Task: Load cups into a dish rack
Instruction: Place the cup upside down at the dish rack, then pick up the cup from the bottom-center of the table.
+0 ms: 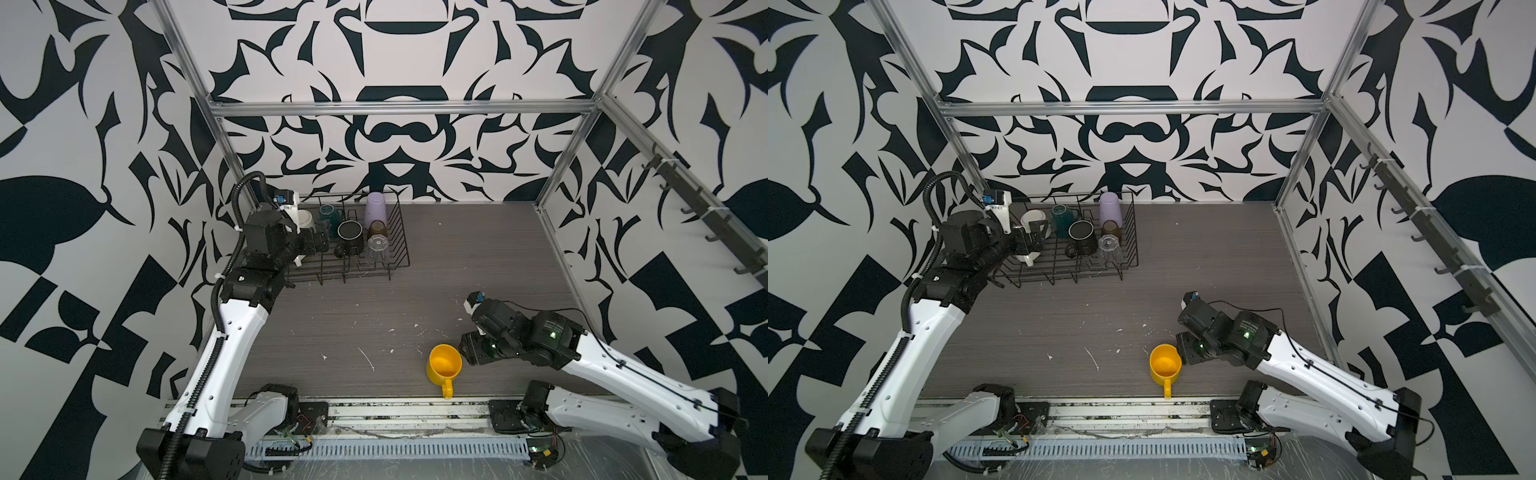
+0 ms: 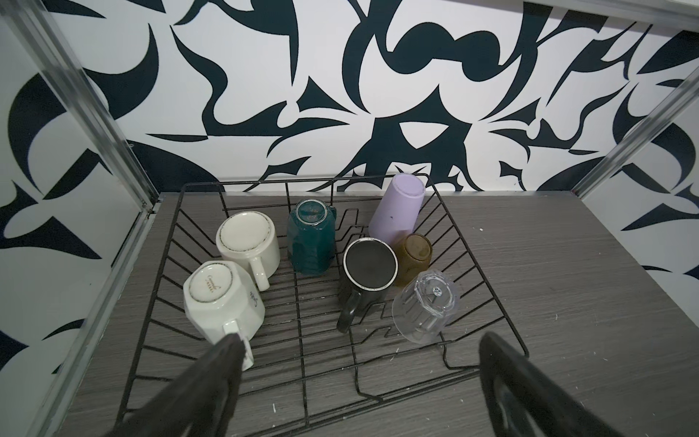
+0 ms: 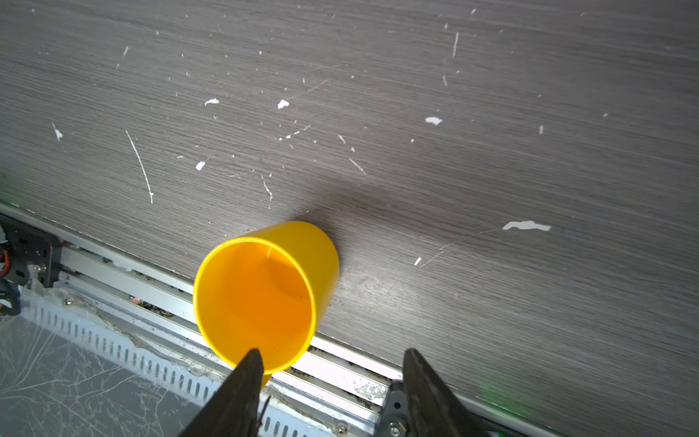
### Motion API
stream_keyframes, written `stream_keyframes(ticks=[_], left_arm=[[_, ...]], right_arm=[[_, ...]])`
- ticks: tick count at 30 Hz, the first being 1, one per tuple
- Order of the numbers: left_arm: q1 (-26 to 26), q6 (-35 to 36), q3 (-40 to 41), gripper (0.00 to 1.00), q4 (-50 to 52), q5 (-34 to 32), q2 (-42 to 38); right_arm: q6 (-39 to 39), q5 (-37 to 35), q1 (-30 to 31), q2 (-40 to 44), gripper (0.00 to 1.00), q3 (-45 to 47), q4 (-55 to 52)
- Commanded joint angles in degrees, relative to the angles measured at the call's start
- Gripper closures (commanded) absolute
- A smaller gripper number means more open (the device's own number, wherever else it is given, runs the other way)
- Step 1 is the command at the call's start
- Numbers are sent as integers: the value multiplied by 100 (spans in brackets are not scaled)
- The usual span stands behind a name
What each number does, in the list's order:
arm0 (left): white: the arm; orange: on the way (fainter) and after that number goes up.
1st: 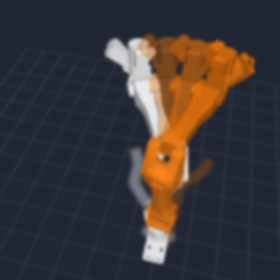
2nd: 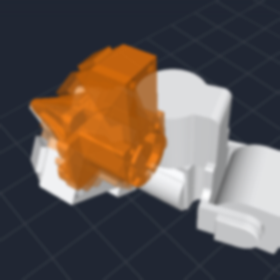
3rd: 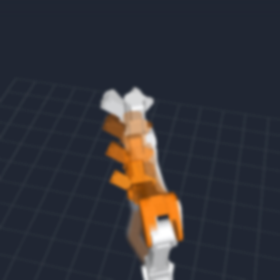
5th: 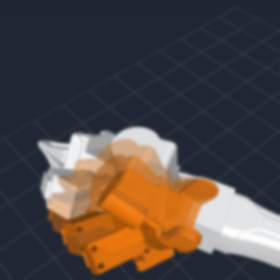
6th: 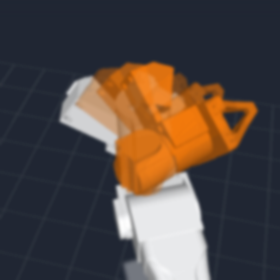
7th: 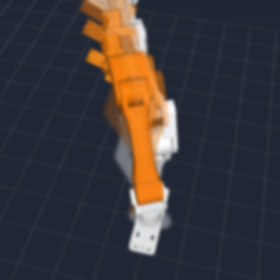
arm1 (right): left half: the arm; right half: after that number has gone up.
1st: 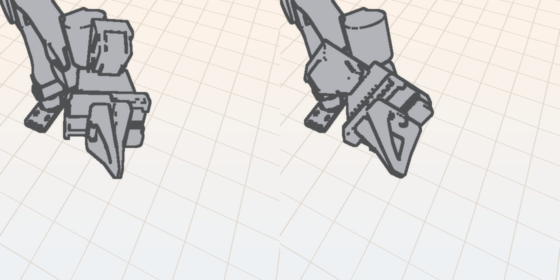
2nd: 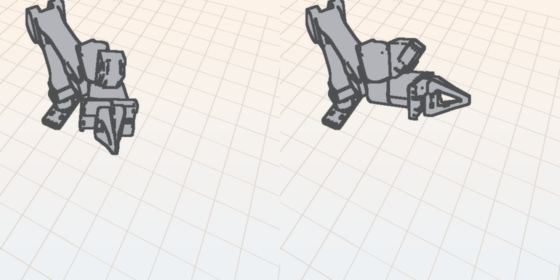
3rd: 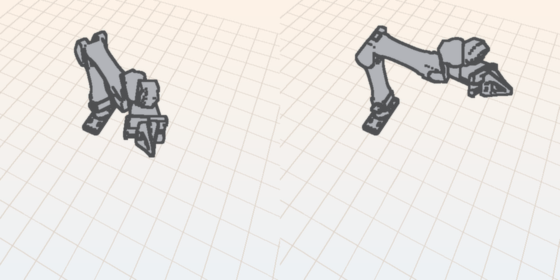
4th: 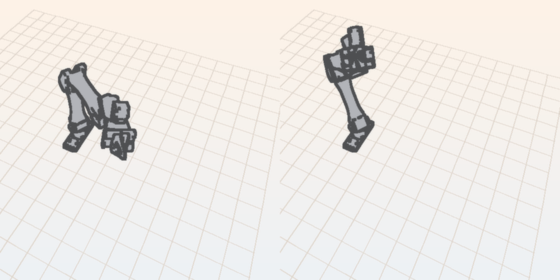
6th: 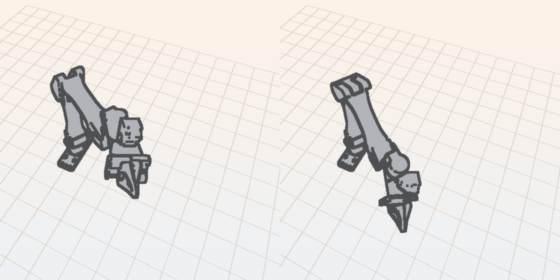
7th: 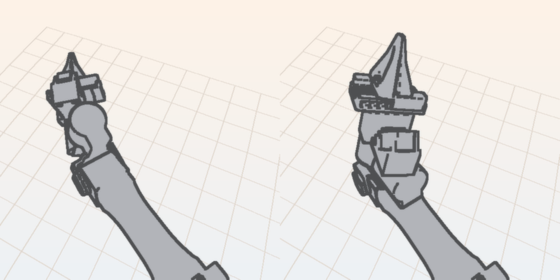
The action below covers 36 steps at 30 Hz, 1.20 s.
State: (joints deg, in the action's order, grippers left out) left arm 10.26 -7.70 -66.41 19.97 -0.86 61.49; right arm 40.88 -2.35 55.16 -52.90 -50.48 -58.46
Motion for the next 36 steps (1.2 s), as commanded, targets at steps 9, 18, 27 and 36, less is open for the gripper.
stream_keyframes(ticks=[9,18,27,36], left_arm=[[-59,-23,67,1,-89,-79,-133],[-86,-7,136,1,-109,-92,-191],[-86,-15,196,1,-99,-80,-251],[-95,-399,278,1,-94,110,-302]], right_arm=[[435,-230,285,-665,41,406,841],[469,-219,285,-1292,54,600,1498],[216,-439,286,-1872,78,394,1710],[-420,-569,-37,-2186,100,-317,1779]])
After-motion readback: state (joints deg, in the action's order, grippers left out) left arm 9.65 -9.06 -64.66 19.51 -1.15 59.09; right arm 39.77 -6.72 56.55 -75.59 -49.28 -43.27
